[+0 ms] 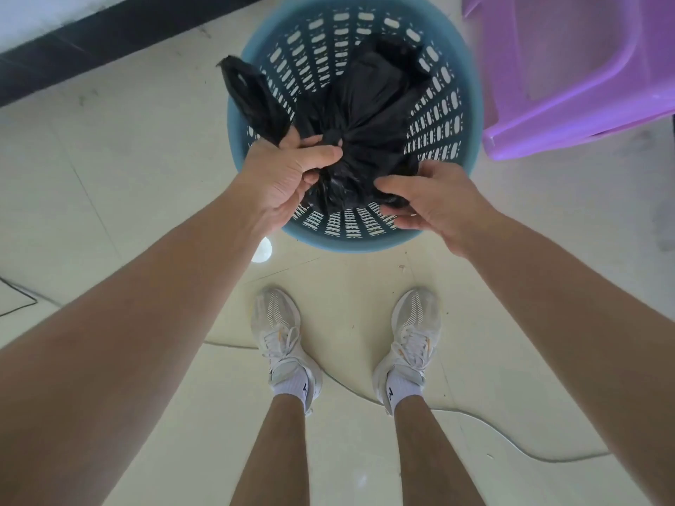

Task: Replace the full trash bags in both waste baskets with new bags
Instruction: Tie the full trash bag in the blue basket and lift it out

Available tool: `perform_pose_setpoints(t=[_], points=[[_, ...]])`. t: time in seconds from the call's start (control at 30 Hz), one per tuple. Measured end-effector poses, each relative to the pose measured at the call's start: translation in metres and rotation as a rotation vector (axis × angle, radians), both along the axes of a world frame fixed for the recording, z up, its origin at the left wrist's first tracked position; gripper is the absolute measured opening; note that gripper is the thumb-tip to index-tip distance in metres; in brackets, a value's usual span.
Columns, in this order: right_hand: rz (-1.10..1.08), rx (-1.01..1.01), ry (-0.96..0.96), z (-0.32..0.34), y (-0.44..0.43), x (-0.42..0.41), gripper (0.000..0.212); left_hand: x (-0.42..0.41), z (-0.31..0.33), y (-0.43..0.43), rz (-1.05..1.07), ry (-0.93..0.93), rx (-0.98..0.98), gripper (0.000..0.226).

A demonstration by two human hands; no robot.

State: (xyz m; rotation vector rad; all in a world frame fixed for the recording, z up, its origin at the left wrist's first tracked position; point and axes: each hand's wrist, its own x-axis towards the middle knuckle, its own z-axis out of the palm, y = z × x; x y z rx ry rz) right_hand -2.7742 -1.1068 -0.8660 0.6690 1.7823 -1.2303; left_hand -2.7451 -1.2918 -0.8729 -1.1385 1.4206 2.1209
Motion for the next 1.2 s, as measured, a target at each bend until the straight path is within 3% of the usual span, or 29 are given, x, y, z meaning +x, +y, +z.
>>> perform_pose_setpoints(t=[0.1,0.17,0.2,0.3,0.37,0.47,0.57,0.73,0.87,0.97,1.2], points=[[0.272,0.348,0.494,-0.002,-0.001,-0.002,0.062,-0.002,0.001,-0.006,-0.094,0.085,-0.173,0.056],[0.448,0.396,0.881,0.003,-0.003,-0.009,0.067,-0.001,0.001,-0.011,-0.169,0.147,-0.278,0.059],[0.562,0.386,0.986,0.005,-0.006,-0.016,0.069,0.0,0.002,-0.011,-0.222,0.168,-0.327,0.059],[1.004,0.302,0.947,0.004,-0.021,-0.037,0.07,-0.001,0.01,-0.01,-0.386,0.218,-0.495,0.053],[1.127,0.27,0.883,-0.002,-0.028,-0.045,0.049,-0.002,0.016,-0.006,-0.439,0.263,-0.677,0.04],[0.951,0.213,0.805,-0.006,-0.03,-0.043,0.02,0.001,0.013,-0.002,-0.308,0.327,-0.951,0.007],[0.861,0.193,0.794,-0.013,-0.027,-0.028,0.013,0.005,0.001,0.006,-0.166,0.323,-1.107,0.025],[0.719,0.156,0.828,-0.021,-0.021,-0.004,0.009,0.002,-0.007,0.015,-0.009,0.081,-0.916,0.015],[0.59,0.131,0.787,-0.021,-0.021,-0.006,0.019,-0.006,0.01,0.02,0.214,-0.133,-0.296,0.024],[0.547,0.123,0.794,-0.026,-0.019,-0.006,0.016,-0.002,0.014,0.014,0.224,-0.118,-0.023,0.035],[0.598,0.099,0.824,-0.029,-0.024,0.008,0.017,-0.007,0.016,0.015,0.405,-0.066,0.125,0.025]])
